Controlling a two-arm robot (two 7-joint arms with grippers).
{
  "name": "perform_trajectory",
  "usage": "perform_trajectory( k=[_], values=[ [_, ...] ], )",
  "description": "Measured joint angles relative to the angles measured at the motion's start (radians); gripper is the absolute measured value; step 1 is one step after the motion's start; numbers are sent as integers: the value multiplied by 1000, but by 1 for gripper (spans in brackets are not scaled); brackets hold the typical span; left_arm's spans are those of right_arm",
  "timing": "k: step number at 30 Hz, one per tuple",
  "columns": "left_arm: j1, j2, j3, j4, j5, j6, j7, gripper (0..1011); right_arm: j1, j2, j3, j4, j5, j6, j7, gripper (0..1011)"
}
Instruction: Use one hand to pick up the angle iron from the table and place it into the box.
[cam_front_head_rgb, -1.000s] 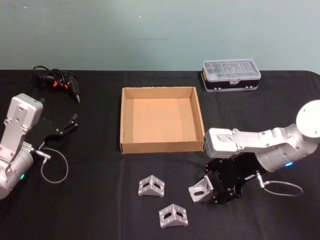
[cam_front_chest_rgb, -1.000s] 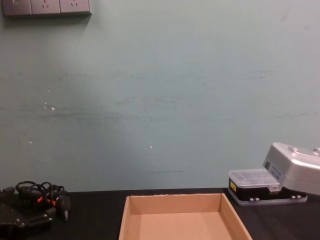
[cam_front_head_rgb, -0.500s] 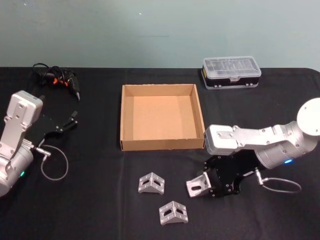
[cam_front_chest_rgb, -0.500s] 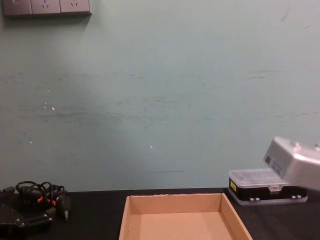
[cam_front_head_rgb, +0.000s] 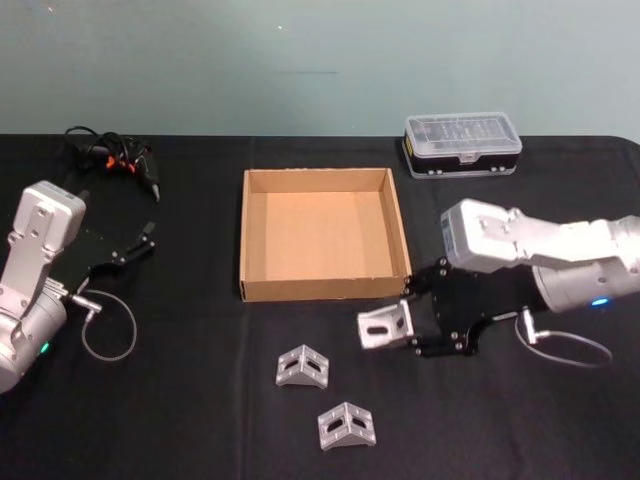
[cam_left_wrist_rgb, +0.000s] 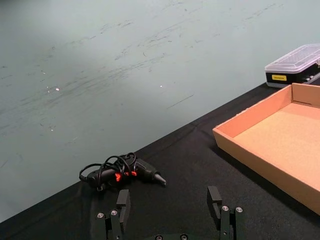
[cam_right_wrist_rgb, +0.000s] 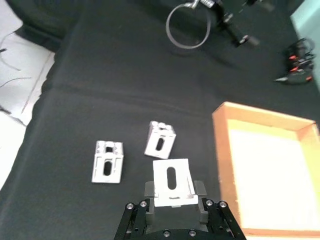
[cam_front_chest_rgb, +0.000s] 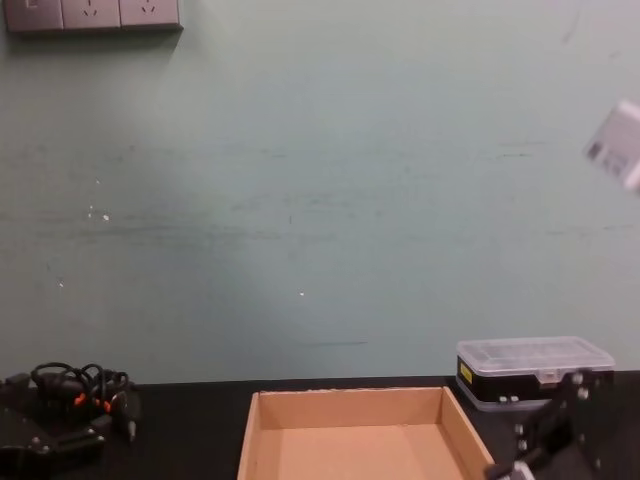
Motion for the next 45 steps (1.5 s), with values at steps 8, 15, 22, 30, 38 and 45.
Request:
perform_trajectory(
  k=[8,15,22,30,38,45],
  values=[
    [0,0,0,0,0,0,0,1011,-21,-11,47,-15,-3,30,-91,474],
    [0,0,0,0,0,0,0,1011,-42,-64,95,9,-31,97,-224,474],
    [0,0,0,0,0,0,0,1011,-49,-168,136,87,-62,165,-364,474],
    [0,0,0,0,0,0,0,1011,-31,-285,129,198,-102,210,-420,474],
    [0,0,0,0,0,0,0,1011,-16,-350,114,285,-132,236,-427,474],
    [0,0,0,0,0,0,0,1011,-8,-397,117,353,-146,264,-427,474]
  ],
)
